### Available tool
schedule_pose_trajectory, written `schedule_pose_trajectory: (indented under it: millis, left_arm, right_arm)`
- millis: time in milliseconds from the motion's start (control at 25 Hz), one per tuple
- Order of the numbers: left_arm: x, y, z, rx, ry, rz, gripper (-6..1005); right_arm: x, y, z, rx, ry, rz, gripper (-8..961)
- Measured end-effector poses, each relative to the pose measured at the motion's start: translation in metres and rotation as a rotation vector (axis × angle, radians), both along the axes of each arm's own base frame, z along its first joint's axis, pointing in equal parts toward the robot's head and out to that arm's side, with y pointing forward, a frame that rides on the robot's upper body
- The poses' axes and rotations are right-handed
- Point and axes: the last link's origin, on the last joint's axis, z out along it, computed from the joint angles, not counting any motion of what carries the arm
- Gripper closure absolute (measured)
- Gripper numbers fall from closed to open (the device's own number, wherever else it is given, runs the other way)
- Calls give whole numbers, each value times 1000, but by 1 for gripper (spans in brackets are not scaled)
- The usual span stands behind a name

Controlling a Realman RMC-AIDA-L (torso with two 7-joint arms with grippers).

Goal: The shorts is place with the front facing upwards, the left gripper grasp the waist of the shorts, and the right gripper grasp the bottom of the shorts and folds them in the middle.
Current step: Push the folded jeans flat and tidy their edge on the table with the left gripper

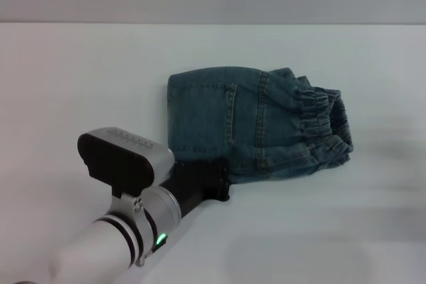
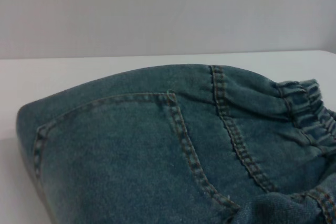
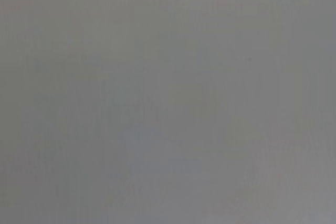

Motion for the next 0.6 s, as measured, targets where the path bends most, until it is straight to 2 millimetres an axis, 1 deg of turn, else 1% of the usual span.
schedule_pose_trajectory:
  millis: [280,600]
  left_arm:
    - [-4,13,5,28,5,9,996]
    - [-1,25,8,46,14,-12,994]
  right_arm:
    - [-1,0,0,-1,2,3,954]
    - [-3,0,-3,-13,2,11,953]
